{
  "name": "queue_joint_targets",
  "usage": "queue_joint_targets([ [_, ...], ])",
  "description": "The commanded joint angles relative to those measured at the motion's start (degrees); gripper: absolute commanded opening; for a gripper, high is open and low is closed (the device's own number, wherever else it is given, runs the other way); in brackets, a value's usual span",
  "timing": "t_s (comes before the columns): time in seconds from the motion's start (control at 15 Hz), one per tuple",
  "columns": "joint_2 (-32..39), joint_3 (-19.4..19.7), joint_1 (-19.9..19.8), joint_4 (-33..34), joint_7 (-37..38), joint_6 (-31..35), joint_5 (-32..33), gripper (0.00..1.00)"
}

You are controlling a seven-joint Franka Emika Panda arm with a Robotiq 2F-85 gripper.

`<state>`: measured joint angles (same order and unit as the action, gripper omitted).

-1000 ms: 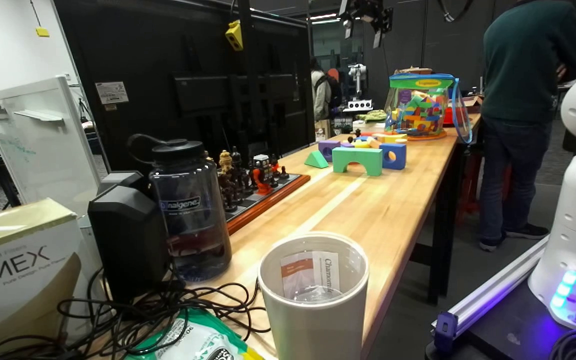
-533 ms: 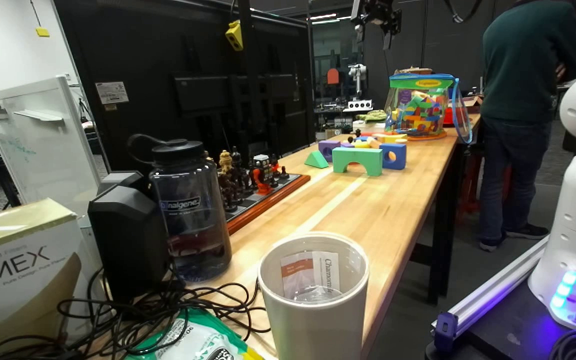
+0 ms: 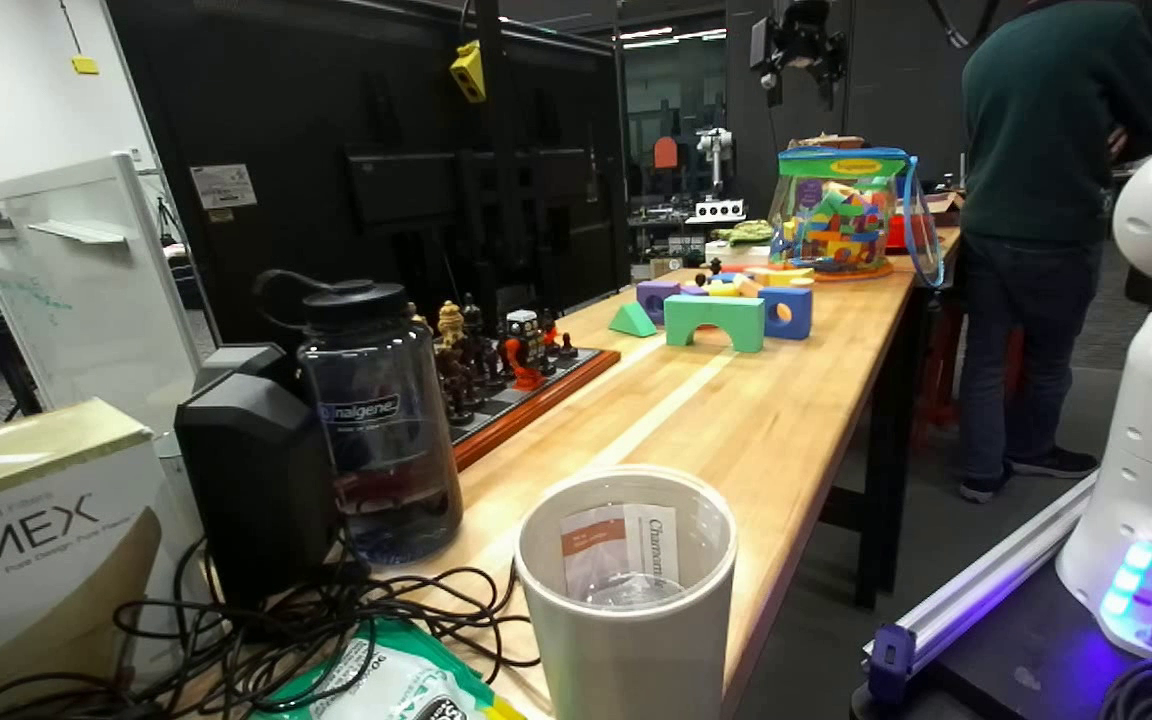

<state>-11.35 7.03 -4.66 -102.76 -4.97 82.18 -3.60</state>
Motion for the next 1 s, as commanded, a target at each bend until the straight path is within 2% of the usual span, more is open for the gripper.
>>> queue_joint_targets([
  [0.0, 0.49, -0.84, 0.15, 0.36, -2.16, -3.73, 4.54, 1.0],
  [0.2, 0.81, -1.32, 0.5, 0.97, -4.56, -6.44, 7.96, 1.0],
  [0.53, 1.55, -1.2, 0.72, 0.22, -9.92, -0.81, 13.2, 1.0],
  [0.93, 4.81, -0.22, 0.2, -1.82, -12.45, 4.04, 11.56, 1.0],
])
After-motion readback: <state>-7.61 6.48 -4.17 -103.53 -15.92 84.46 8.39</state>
